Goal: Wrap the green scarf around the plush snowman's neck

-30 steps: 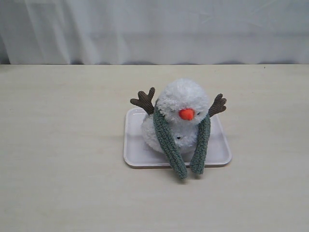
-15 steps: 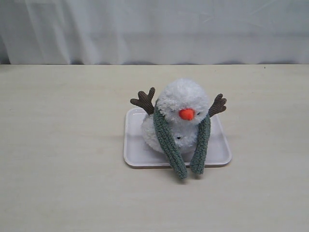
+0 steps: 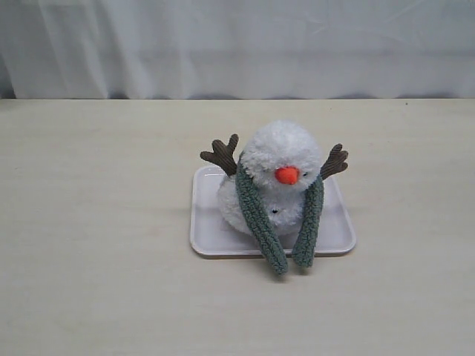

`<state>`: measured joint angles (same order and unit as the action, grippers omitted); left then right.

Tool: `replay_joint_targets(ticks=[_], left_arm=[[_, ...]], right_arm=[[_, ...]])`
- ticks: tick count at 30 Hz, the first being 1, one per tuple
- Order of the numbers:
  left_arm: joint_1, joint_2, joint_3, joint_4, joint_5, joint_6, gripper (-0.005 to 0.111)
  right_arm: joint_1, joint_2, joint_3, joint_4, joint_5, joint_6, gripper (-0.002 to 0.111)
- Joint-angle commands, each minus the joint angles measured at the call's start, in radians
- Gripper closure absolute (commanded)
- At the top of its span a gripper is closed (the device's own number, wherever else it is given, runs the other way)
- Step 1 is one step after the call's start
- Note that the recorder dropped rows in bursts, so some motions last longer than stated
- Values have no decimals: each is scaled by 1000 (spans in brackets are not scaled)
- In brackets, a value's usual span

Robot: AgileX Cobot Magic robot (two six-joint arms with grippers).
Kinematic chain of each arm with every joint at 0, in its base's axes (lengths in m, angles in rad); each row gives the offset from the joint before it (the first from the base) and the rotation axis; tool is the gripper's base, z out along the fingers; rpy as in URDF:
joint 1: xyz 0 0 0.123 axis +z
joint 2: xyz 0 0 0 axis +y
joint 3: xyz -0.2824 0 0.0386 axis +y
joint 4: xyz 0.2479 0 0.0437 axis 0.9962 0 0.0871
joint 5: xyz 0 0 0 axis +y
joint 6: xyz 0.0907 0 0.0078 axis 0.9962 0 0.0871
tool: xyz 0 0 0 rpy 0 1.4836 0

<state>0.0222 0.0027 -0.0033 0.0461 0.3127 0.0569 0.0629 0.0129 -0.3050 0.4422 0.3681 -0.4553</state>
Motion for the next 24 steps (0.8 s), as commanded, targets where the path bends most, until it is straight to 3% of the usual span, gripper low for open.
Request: replay_joint_targets(ticks=[1,7,17,24], left_arm=[[1,-3,3,-3,-8,1,107],[1,-3,3,-3,-8,1,107],[1,-3,3,-3,-8,1,107],[1,-3,3,-3,-8,1,107]], right_arm=[[-3,-13,55,-17,0,1,104],[-3,-13,159,-59,-4,7,104],[-3,-13,284,-442,-68,426,104],[-3,-13,305,-466,-191,455,104]])
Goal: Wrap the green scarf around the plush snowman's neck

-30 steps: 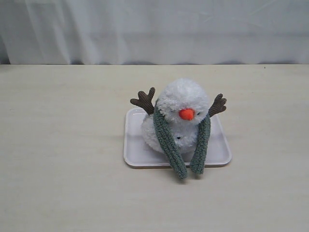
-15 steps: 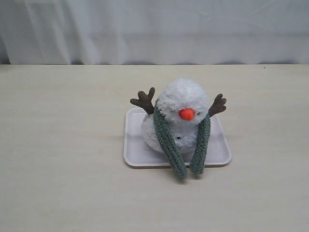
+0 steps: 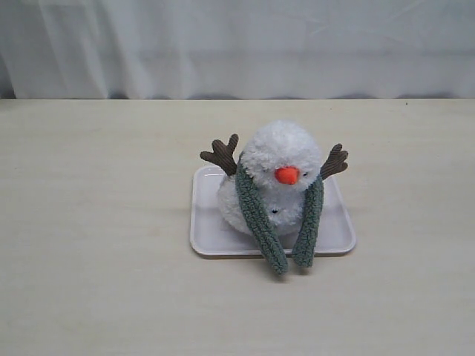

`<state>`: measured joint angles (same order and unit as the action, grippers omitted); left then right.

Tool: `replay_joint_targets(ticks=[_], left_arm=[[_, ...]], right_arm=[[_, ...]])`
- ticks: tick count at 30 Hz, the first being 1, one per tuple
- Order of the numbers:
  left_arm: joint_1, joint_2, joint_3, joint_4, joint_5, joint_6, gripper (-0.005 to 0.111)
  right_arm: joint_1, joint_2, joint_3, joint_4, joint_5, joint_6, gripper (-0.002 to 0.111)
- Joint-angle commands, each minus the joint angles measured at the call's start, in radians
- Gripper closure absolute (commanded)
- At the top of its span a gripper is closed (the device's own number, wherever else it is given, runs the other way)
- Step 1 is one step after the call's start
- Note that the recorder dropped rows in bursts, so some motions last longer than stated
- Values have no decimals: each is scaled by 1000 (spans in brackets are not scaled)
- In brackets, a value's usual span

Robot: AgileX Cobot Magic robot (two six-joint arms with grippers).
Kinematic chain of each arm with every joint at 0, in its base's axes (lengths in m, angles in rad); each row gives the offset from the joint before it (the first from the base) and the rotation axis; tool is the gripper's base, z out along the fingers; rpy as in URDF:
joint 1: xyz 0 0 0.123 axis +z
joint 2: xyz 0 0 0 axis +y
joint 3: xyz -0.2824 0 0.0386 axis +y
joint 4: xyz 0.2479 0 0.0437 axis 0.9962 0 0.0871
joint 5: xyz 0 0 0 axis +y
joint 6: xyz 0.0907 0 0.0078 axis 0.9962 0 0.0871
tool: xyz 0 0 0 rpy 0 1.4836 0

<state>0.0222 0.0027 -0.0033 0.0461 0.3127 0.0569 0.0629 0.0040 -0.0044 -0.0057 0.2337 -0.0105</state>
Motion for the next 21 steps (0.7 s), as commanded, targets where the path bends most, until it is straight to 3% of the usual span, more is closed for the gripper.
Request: replay_joint_targets(ticks=[1,16,21], left_arm=[[1,-3,3,-3,-8,1,107],[1,-3,3,-3,-8,1,107],[1,-3,3,-3,-8,1,107]], right_arm=[[-3,-4,4,-25,-65,11,104],[-3,-4,4,-153,-63,85,104],[-3,-4,4,-153,59,85,104]])
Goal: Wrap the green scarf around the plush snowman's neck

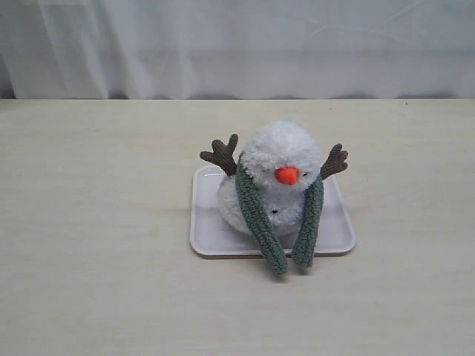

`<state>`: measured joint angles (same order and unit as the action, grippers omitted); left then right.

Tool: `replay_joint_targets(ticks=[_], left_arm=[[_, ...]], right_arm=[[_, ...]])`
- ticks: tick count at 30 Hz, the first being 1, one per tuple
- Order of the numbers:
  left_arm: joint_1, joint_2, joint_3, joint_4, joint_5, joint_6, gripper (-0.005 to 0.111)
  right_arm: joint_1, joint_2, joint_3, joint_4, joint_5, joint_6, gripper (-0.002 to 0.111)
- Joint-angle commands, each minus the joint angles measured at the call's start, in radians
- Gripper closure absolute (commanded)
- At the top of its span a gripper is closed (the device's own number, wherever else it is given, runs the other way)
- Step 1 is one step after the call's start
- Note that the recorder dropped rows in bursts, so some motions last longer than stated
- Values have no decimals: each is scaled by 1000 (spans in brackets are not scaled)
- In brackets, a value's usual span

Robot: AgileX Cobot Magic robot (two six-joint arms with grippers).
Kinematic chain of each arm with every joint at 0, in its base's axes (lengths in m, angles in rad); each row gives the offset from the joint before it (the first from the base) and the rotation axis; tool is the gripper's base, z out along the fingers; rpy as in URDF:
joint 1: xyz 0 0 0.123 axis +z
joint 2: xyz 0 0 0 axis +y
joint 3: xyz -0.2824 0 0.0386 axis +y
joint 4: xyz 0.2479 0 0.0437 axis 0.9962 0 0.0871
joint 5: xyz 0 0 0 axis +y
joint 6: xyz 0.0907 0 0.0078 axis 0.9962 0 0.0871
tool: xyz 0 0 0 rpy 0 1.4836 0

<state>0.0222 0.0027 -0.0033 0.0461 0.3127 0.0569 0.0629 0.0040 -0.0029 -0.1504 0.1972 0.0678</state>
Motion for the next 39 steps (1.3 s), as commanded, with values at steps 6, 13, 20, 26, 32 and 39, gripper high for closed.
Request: replay_joint_targets(ticks=[6,13,20,26,32,39], left_arm=[[1,-3,3,-3,-8,1,107],[1,-3,3,-3,-8,1,107],[1,-3,3,-3,-8,1,107],[1,-3,3,-3,-8,1,107],[1,-3,3,-3,-8,1,107],[1,-3,3,-3,-8,1,107]], right_arm=[[-5,-4,3,-29,148,85,104],[-5,-4,3,-29,148,79,104],[-5,-4,3,-18,152,80,104],[-5,-4,3,-18,153,80,104],[-5,-4,3,-18,153,80,104],[-5,-4,3,-18,153,80,104]])
